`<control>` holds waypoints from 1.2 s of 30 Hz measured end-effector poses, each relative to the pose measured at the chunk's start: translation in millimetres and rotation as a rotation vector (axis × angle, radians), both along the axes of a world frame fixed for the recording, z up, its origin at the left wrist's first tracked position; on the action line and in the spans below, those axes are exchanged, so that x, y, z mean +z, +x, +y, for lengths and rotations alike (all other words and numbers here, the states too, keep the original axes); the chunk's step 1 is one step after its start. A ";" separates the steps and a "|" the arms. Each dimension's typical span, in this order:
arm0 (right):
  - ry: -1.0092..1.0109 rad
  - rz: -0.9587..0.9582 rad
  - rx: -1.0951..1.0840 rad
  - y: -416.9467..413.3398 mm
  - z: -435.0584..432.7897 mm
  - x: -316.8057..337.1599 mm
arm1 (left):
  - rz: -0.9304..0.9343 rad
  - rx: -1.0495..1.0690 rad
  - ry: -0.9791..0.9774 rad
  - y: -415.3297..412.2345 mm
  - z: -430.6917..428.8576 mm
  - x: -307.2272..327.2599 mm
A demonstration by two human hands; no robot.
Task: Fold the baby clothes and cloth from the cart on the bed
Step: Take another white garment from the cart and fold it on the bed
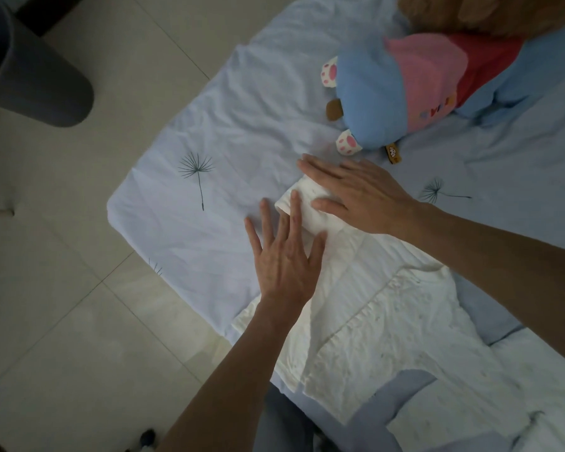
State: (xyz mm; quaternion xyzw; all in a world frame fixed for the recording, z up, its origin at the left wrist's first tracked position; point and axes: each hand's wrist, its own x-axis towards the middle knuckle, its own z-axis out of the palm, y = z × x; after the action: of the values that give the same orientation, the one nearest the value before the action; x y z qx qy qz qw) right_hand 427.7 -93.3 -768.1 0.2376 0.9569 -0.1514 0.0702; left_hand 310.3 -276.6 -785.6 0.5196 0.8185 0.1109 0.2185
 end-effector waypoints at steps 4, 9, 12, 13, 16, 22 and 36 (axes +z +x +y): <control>0.006 0.017 -0.016 -13.6 2.5 -0.2 | 0.015 0.000 -0.021 -5.9 1.3 2.3; -0.017 0.019 -0.027 -27.1 5.8 0.9 | 0.019 0.012 -0.023 -20.5 13.3 4.8; -0.011 0.015 -0.040 -33.3 8.0 4.5 | 0.037 -0.017 -0.029 -27.8 15.2 5.3; -0.006 0.012 -0.045 -35.4 8.4 6.0 | 0.043 -0.026 -0.031 -29.7 14.5 6.0; -0.002 0.009 -0.056 -41.3 9.6 9.1 | 0.049 -0.034 -0.041 -33.6 12.9 8.4; 0.038 0.005 -0.080 -56.7 14.2 18.1 | 0.045 0.018 -0.012 -47.5 23.5 11.8; 0.140 -0.026 -0.183 -73.5 15.2 39.0 | 0.177 0.038 0.000 -113.6 58.7 30.3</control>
State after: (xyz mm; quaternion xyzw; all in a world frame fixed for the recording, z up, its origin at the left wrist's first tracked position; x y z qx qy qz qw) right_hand 354.1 -78.1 -729.1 0.3303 0.9384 -0.0870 0.0515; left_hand 196.7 -217.8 -755.3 0.5119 0.8442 0.0686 0.1433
